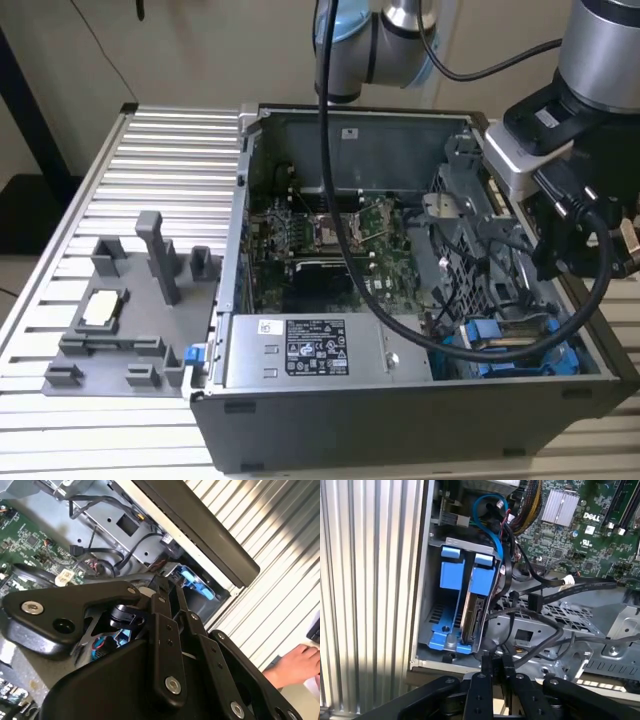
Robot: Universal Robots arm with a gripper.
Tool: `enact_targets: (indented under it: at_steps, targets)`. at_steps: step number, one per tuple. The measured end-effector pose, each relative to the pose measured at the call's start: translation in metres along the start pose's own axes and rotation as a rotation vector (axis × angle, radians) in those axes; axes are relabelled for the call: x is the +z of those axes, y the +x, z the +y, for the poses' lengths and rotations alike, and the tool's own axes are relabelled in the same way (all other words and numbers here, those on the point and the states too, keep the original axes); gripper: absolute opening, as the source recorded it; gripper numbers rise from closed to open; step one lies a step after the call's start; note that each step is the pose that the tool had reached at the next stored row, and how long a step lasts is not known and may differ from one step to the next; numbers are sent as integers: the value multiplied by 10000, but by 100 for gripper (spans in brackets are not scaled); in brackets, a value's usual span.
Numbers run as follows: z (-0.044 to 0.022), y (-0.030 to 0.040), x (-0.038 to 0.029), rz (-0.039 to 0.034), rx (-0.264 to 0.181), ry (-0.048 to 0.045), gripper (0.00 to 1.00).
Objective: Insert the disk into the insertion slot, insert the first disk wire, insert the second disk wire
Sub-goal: 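Insert the first disk wire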
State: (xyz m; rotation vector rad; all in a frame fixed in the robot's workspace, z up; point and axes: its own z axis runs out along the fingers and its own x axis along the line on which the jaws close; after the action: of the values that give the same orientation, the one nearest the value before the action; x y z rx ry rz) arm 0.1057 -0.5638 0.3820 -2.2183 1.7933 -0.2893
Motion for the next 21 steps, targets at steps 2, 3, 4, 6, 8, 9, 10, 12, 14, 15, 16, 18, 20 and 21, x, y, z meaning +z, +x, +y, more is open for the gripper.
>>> enact_targets:
  at_steps: [2,3,4,6,8,9,10,12,14,15,16,18,20,21]
  targets:
    - [7,45,-2,2,8,-5,19]
    - [11,68,-2,2,11,-7,19]
    - [15,92,-3,2,14,-11,19]
    - [21,140,-5,2,18,-23,19]
    - [17,170,-1,-5,22,-100,19]
    - [8,179,3,-14,27,-195,19]
    - [-4,183,8,-31,35,-322,19]
    - [-27,189,20,-67,52,-538,19]
    - [-48,194,35,-107,70,-741,19]
    - [-56,196,42,-121,78,-814,19]
    - [-64,198,49,-132,86,-885,19]
    - [-74,202,68,-151,108,-992,19]
    - [-75,204,87,-152,161,-1069,19]
    - [-71,203,95,-134,234,-1093,19]
